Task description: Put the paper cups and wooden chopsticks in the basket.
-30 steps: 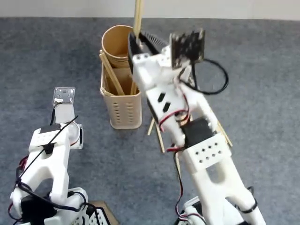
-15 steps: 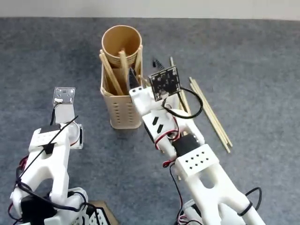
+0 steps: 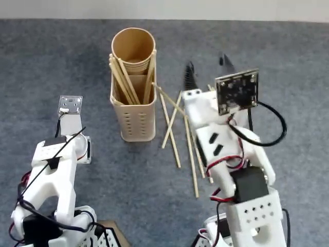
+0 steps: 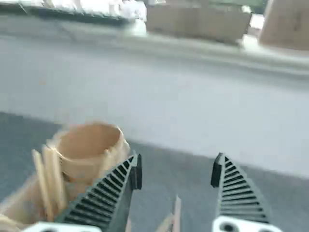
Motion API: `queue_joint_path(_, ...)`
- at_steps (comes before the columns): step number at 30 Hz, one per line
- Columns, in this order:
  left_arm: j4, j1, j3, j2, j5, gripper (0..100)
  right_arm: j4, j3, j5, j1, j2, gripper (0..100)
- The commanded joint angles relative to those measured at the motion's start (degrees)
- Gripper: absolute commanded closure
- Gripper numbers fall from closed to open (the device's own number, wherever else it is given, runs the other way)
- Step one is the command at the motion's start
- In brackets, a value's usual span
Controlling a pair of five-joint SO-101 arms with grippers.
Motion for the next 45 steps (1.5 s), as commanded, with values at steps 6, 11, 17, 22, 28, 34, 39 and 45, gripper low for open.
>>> queue_joint_path(6, -1.1, 1.5, -0.1, 0.1, -0.7, 85, -6.0, 23.5, 5.7, -5.2, 1.9, 76.4)
queue_joint_path(11, -1.1, 1.5, -0.1, 0.1, -0.7, 85, -13.4, 30.5, 6.1, -9.0, 2.4, 76.4)
queue_joint_path(17, -1.1, 1.5, -0.1, 0.1, -0.7, 85, -19.9, 31.9, 6.2, -9.0, 2.6, 76.4)
queue_joint_path(22, -1.1, 1.5, -0.1, 0.1, -0.7, 85, -24.7, 32.0, 6.2, -9.0, 3.3, 76.4)
queue_joint_path(28, -1.1, 1.5, -0.1, 0.1, -0.7, 85, -25.2, 25.1, 7.6, -8.7, 16.5, 76.4)
queue_joint_path(34, -1.1, 1.5, -0.1, 0.1, -0.7, 85, -25.2, 16.7, 7.6, -8.7, 27.9, 76.5)
queue_joint_path(39, -1.1, 1.5, -0.1, 0.1, -0.7, 85, -24.7, 13.6, 7.5, -6.2, 30.0, 97.1)
queue_joint_path(45, -1.1, 1.5, -0.1, 0.1, -0.7, 85, -20.9, 11.1, 7.6, 1.1, 21.6, 99.2)
